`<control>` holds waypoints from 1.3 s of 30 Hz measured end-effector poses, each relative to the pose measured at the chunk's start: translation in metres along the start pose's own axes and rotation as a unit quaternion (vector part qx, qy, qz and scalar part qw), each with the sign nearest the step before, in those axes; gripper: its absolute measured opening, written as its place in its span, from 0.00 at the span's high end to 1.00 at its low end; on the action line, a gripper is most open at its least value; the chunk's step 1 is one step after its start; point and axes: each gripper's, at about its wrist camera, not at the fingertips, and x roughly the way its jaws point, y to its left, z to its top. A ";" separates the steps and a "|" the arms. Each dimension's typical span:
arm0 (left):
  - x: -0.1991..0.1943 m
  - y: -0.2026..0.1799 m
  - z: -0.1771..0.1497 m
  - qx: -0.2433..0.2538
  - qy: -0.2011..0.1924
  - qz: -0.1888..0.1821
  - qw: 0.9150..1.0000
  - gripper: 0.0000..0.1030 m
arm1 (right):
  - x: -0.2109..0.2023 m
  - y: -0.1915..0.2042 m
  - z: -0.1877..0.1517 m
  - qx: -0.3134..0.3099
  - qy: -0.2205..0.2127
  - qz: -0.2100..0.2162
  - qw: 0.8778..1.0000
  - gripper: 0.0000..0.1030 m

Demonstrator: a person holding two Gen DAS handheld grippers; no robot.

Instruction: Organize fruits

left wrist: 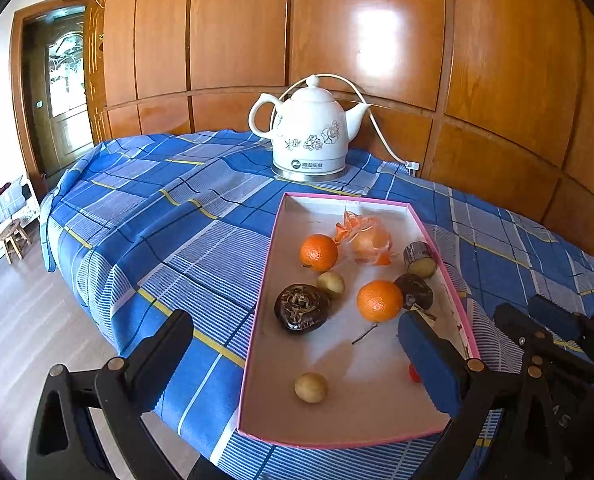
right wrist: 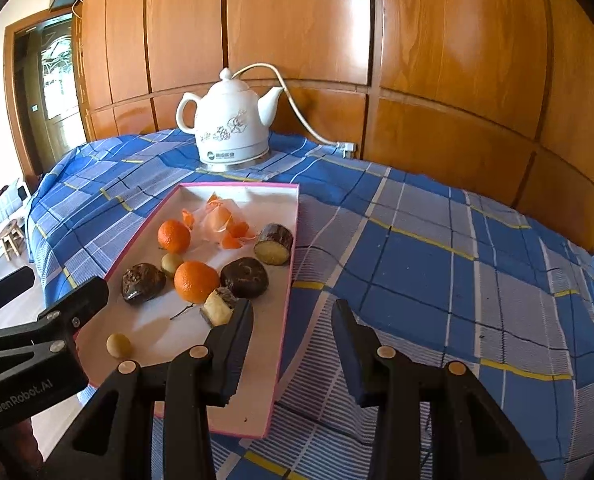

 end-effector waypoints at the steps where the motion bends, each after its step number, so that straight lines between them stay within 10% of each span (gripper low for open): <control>1: 0.000 -0.001 0.000 0.001 0.000 -0.001 1.000 0.00 | -0.001 0.001 0.000 -0.003 -0.002 -0.001 1.000 0.60; 39: 0.000 0.000 -0.002 0.007 0.000 -0.005 1.000 0.00 | 0.001 0.005 -0.002 -0.011 0.005 0.007 1.000 0.60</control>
